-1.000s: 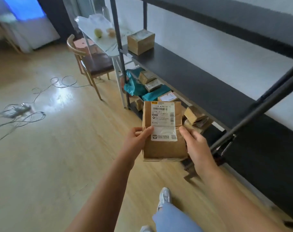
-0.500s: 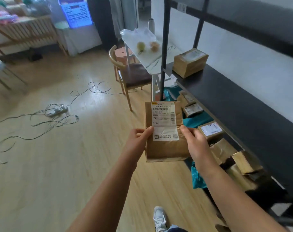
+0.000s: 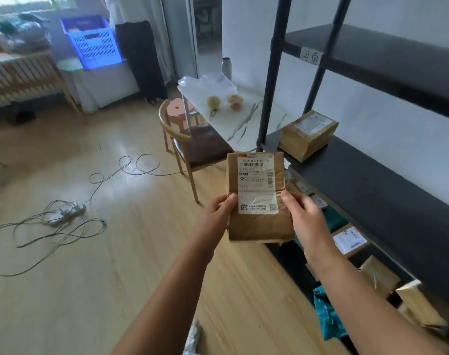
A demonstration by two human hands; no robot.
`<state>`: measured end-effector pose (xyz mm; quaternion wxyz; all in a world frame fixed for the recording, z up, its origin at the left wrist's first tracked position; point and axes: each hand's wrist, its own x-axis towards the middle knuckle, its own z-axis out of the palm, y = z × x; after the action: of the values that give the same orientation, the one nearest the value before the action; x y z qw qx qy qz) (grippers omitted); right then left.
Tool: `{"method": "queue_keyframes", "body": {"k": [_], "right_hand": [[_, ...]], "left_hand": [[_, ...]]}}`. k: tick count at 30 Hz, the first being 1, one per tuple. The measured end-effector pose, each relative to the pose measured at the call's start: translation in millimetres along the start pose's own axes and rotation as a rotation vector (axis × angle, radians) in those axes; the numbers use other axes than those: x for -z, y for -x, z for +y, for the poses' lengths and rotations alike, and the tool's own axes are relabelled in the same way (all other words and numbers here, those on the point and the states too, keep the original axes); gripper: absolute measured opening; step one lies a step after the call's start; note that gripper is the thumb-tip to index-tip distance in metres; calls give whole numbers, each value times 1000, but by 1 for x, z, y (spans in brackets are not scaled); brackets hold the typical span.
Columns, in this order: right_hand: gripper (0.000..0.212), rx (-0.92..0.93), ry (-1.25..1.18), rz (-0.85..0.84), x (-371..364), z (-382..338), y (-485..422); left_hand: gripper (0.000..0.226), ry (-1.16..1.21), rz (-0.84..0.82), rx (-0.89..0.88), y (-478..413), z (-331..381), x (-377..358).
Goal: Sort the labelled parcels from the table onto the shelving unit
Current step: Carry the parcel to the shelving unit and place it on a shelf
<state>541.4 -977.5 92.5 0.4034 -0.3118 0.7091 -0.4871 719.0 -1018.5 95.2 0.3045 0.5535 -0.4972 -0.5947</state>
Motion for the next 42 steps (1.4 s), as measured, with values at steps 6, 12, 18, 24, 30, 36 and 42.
{"method": "queue_keyframes", "body": {"k": [6,12,18,24,30,36,42], "right_hand": [[38,43,-67,215,-52,-50,-25],[41,165,-98,345,-55,-107,-45],[12,348,-103,490,-27,-172,-87],[19,483,-98,579,5,-219,-136],[53,447,-135,636,31,-248,-184],[43,383,-119,674,44,-275,-224],[37,283,-91,700,42,-288,-259]], "left_hand": [[29,-71,-192,-99,-74,63,46],[22,-39,-236,-198,-124,131,48],[34,38,-285,-326,-161,196,12],[36,135,-379,-461,-194,251,-29],[48,125,-519,-545,-235,299,-57],[59,-4,-510,-540,-281,343,-84],[62,-91,-614,-492,-317,368,-104]]}}
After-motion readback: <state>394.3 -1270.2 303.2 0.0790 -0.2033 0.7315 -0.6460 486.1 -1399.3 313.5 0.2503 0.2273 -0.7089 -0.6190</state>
